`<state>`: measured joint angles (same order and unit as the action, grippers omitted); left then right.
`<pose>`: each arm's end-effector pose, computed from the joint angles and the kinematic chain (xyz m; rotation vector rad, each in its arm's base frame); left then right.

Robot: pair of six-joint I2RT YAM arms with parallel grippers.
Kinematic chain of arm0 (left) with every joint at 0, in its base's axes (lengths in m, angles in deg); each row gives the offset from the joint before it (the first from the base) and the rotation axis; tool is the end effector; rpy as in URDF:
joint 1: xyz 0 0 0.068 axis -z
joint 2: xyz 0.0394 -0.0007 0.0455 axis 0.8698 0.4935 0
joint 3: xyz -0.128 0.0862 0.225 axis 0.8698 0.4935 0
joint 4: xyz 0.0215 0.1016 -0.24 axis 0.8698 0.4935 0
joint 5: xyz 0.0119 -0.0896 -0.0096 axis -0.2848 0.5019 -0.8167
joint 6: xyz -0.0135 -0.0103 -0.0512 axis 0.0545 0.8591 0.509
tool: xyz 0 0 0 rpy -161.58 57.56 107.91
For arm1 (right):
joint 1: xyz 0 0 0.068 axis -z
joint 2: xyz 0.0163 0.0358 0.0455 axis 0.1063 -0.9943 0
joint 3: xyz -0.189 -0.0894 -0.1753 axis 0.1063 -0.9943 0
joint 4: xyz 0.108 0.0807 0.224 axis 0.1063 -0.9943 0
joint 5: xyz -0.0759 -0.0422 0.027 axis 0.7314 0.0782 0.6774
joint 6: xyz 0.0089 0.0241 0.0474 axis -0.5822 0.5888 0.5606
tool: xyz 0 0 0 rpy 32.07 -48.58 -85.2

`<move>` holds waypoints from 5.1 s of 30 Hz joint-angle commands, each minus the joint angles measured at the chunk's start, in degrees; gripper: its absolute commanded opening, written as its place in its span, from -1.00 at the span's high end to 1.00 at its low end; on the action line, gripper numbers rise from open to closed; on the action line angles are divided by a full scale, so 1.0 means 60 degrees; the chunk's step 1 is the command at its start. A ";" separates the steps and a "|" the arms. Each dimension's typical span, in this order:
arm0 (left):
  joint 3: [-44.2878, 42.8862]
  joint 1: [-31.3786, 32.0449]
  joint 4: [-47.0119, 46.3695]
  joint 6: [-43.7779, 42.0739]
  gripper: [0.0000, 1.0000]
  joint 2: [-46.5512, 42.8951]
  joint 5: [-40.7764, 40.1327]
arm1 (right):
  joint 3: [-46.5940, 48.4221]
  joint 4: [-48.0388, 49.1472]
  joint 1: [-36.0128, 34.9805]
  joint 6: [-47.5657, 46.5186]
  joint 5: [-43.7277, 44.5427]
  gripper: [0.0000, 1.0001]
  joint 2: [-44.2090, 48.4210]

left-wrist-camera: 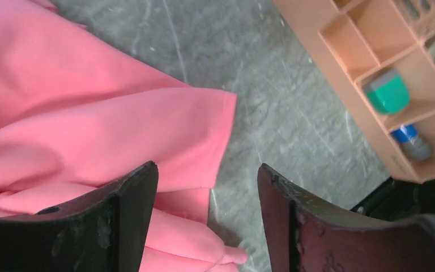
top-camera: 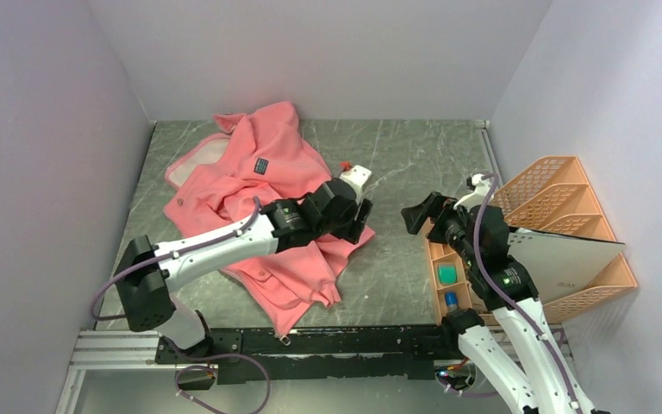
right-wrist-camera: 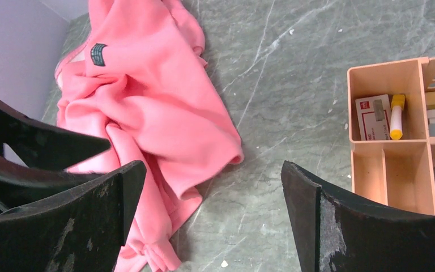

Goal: Zip up the jacket
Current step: Flatten out the jacket at the center of the board.

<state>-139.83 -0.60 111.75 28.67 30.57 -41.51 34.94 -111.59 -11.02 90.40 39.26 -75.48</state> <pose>0.1850 -0.3016 0.3168 0.6158 2.1741 -0.5212 0.1316 0.0411 0.3190 0.2094 1.9418 0.5709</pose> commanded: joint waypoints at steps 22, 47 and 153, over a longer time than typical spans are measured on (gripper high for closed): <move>0.3134 -1.1007 0.2867 0.0521 -0.52 -0.4624 0.1832 | 0.1794 0.1528 -0.7101 0.0361 0.2303 -0.80 -0.3720; 0.5169 -1.1278 0.3107 0.3201 -0.64 -0.5298 0.2055 | 0.3774 0.4935 -1.1047 0.0340 0.2504 -0.66 -1.1274; -0.6923 -1.1012 0.1028 0.2204 0.90 -0.0980 0.3340 | 0.6875 0.2715 -1.0726 -0.1805 0.3565 1.00 -0.7487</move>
<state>-178.63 -66.17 138.50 43.42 14.79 -26.49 82.22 -85.53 -73.40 76.17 58.23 -128.46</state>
